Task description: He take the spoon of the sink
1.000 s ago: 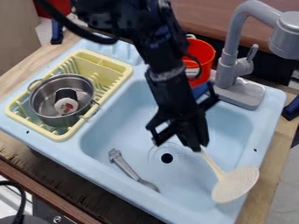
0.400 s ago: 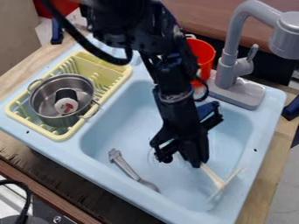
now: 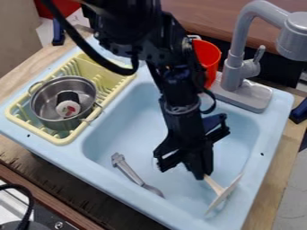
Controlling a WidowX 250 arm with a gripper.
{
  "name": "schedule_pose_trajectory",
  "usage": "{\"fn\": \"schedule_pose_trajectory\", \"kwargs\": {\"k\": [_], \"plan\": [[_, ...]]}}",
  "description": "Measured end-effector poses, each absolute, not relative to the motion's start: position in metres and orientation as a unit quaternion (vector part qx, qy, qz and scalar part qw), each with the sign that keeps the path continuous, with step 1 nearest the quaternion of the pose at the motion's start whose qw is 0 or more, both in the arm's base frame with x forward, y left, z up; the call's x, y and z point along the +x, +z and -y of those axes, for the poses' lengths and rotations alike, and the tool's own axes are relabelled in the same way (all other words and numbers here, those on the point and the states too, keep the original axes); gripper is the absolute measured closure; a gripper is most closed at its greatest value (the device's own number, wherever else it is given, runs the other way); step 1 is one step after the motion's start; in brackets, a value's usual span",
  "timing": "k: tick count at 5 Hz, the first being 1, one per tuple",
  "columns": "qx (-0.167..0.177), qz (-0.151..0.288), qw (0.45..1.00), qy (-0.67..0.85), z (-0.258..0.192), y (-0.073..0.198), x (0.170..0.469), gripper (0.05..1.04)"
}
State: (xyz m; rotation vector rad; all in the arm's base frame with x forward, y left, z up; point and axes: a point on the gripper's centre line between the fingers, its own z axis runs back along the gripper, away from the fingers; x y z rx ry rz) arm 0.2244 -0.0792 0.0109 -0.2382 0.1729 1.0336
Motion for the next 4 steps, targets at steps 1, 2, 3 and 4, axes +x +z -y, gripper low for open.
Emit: {"fn": "schedule_pose_trajectory", "kwargs": {"k": [1, 2, 3, 4], "plan": [[-0.092, -0.093, 0.884, 0.450, 0.080, 0.011, 0.215, 0.829], [-0.092, -0.074, 0.901, 0.416, 0.080, 0.019, 0.213, 0.568], [-0.070, -0.023, 0.922, 0.380, 0.072, 0.030, 0.212, 0.268], [-0.072, -0.006, 0.930, 0.361, 0.059, 0.043, 0.214, 0.082]]}}
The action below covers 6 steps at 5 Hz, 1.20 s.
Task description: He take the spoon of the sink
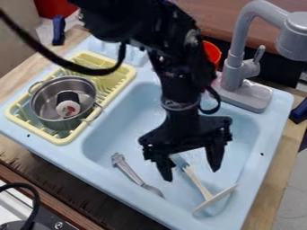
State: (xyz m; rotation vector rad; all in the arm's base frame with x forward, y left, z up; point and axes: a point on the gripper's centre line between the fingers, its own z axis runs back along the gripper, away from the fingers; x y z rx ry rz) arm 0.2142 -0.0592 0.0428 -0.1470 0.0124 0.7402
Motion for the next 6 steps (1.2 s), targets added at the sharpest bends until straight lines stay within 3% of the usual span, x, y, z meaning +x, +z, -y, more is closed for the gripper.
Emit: {"fn": "schedule_pose_trajectory", "kwargs": {"k": [1, 2, 3, 6], "plan": [[-0.065, 0.019, 0.931, 0.359, 0.040, 0.054, 0.218, 0.084], [-0.045, 0.060, 0.938, 0.339, 0.017, 0.053, 0.227, 0.084], [-0.015, 0.072, 0.949, 0.308, 0.000, 0.047, 0.231, 0.084], [0.024, 0.101, 0.979, 0.176, -0.047, 0.088, 0.271, 0.084]]}}
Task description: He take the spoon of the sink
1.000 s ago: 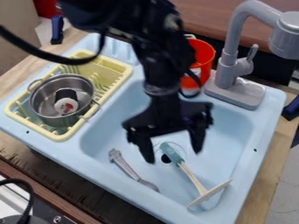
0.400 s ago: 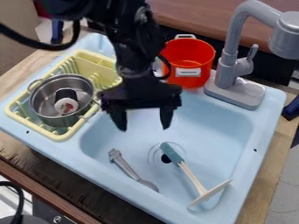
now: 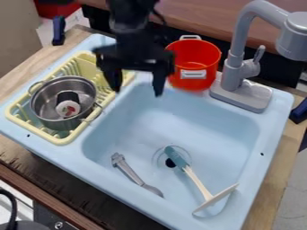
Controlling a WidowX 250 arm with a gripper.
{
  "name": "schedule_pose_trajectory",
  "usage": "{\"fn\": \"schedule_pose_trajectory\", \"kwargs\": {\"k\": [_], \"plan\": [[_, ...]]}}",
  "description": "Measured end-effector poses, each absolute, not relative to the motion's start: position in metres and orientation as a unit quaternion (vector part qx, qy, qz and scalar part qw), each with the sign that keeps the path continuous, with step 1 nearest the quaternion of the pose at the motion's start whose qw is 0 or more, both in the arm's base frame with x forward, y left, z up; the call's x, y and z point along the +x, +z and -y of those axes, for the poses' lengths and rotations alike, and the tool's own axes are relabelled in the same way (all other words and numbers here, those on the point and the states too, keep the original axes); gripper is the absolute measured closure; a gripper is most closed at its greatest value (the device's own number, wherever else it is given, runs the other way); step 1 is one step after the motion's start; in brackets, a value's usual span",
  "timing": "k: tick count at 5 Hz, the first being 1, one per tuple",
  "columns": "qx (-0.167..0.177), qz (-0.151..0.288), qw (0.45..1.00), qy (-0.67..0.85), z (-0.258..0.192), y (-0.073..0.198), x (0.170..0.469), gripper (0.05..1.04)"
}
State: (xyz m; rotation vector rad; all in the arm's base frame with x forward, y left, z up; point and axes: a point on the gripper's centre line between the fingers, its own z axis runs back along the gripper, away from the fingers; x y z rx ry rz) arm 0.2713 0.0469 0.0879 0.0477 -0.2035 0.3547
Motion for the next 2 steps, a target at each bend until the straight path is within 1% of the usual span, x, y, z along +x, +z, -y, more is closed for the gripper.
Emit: {"fn": "schedule_pose_trajectory", "kwargs": {"k": [1, 2], "plan": [[0.038, 0.095, 0.989, 0.105, -0.070, 0.094, 0.269, 0.084], [0.036, 0.093, 0.991, 0.084, -0.101, 0.095, 0.259, 0.084]]}}
